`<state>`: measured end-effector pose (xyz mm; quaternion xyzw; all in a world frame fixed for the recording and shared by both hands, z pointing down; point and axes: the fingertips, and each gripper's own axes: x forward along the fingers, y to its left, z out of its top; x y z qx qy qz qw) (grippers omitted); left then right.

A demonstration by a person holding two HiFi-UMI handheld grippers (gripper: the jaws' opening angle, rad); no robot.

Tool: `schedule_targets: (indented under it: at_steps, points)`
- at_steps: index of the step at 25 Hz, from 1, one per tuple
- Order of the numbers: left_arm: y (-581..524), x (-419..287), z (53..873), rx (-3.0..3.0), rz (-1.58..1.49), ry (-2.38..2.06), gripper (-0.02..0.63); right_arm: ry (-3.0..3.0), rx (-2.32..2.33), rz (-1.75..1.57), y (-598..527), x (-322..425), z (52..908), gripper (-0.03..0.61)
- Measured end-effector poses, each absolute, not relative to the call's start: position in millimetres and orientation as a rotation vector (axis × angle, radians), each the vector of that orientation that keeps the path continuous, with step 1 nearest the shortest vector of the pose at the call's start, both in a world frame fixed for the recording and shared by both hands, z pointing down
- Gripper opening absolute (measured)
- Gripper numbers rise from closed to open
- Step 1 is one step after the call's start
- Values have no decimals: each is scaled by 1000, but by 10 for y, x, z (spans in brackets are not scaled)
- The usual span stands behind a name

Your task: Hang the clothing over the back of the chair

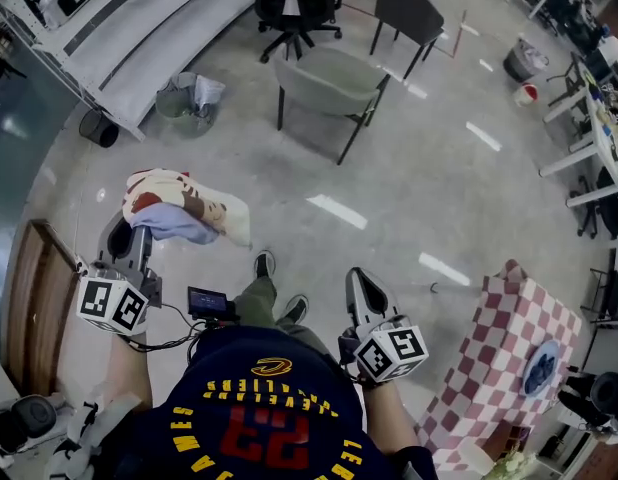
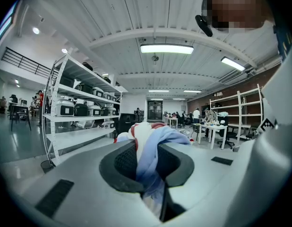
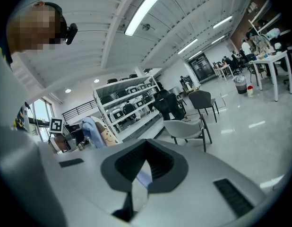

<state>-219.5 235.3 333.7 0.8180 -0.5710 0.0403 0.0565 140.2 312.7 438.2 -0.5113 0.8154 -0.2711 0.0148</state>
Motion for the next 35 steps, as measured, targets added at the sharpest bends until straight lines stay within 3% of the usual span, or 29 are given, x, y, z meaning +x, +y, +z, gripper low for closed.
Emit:
schedule_targets:
  at_steps: [15, 35]
  points:
    - [1208, -2038, 3361, 2534, 71, -1647, 60, 2492, -1705, -868, 2215, 1497, 4403, -9]
    - [-527, -2495, 3741, 2579, 128, -1543, 60, 2477, -1833, -915, 629, 916, 4372, -9]
